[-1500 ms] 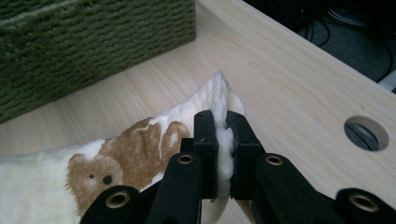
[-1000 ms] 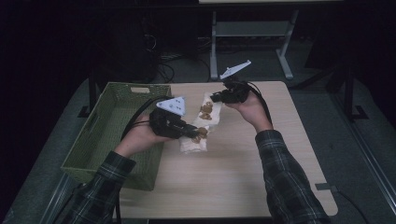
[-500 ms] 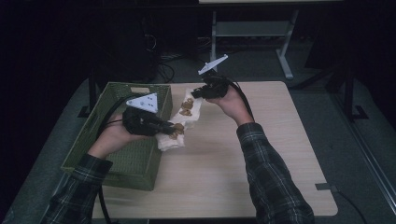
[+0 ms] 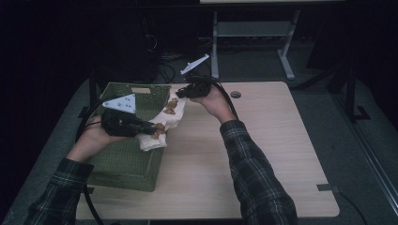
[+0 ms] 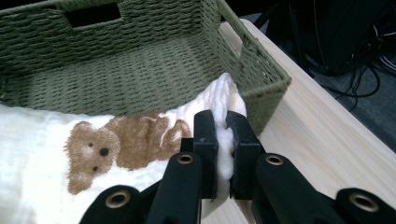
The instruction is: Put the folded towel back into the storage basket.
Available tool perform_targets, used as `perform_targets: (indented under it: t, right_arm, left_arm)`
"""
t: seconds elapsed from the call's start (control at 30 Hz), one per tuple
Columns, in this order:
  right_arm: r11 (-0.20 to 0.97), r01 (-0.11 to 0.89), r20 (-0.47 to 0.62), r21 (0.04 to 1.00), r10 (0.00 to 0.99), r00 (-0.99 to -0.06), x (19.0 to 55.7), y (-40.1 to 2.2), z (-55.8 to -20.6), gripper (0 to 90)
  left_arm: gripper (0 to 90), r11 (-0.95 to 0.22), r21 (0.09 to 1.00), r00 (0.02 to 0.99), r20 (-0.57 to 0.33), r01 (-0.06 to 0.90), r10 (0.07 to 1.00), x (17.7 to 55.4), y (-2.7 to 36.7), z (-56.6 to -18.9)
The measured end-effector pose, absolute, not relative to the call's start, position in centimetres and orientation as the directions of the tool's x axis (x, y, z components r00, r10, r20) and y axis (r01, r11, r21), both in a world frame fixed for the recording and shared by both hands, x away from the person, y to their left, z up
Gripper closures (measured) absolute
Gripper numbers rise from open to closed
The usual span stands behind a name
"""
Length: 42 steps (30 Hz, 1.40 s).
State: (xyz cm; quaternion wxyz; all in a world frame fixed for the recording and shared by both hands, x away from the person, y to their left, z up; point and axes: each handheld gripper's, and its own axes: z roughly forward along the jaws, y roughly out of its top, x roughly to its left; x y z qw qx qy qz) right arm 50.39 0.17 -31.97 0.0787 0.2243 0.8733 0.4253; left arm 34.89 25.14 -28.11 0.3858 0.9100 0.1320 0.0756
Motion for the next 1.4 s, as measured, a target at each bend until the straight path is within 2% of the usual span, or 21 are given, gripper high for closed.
perform_targets:
  t: [0.4, 0.63, 1.4]
  right_arm:
    - [0.564, 0.275, 0.022, 0.779, 0.414, -0.91, 51.6, 5.5, -31.4, 83.8]
    - [0.582, 0.266, 0.015, 0.769, 0.399, -0.917, 52.1, 8.0, -32.7, 83.8]
    - [0.611, 0.299, 0.05, 0.733, 0.389, -0.92, 52.5, 10.6, -37.4, 83.7]
  left_arm:
    - [81.7, -0.648, 0.732, 0.94, 0.03, 0.211, 0.34, 34.6, 28.6, -28.5]
    - [81.7, -0.648, 0.727, 0.937, 0.018, 0.228, 0.349, 34.7, 29.9, -29.8]
    - [81.4, -0.67, 0.692, 0.943, -0.05, 0.27, 0.329, 35.3, 30.9, -35.0]
